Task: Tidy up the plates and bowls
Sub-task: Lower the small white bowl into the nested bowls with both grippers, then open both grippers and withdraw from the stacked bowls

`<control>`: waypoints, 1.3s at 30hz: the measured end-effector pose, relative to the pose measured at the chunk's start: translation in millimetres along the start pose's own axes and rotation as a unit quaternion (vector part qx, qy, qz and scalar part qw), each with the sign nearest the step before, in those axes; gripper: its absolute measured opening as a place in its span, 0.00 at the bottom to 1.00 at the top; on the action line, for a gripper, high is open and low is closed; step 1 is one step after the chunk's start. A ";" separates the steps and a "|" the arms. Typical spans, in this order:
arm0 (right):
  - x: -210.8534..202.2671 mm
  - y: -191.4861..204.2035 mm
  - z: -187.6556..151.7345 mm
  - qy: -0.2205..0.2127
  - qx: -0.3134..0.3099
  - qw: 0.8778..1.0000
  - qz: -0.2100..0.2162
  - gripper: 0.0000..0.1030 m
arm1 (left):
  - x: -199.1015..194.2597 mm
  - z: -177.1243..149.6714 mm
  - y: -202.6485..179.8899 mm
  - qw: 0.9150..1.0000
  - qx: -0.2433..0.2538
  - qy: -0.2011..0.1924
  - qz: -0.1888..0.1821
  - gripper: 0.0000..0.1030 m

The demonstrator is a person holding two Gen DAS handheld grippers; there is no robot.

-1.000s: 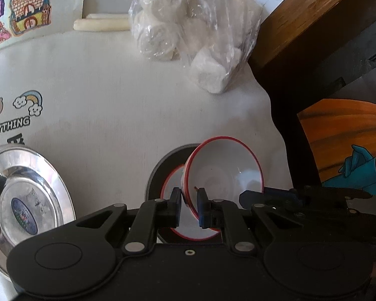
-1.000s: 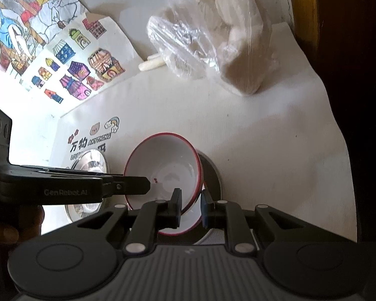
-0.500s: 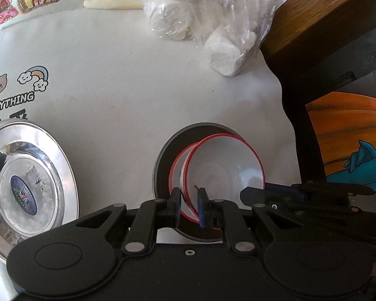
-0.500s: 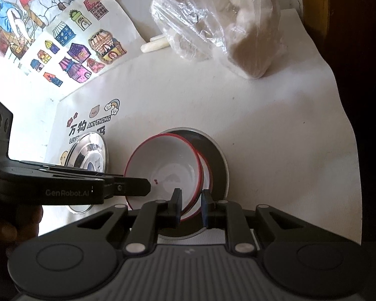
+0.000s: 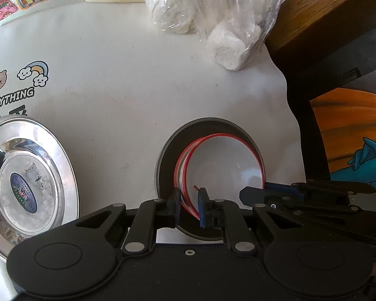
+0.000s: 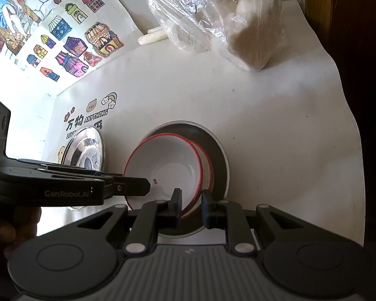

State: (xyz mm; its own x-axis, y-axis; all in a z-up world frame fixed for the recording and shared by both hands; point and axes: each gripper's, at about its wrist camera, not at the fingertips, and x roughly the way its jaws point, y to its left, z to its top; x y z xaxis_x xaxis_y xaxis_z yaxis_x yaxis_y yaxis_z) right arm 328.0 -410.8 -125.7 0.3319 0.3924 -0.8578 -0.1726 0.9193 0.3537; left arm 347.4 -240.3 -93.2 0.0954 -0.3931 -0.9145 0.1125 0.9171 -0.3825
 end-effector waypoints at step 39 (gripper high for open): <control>-20.0 -9.3 -1.8 -0.032 -0.039 0.999 0.014 0.52 | -26.1 -15.4 -3.5 0.997 -0.031 -0.072 0.025 0.60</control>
State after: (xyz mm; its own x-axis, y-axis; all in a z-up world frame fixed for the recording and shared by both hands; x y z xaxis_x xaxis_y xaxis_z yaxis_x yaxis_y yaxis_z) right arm 321.3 -427.2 -112.5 0.3836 0.4212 -0.8219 -0.2541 0.9037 0.3446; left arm 329.3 -232.2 -70.0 0.2412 -0.3490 -0.9055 0.0437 0.9360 -0.3492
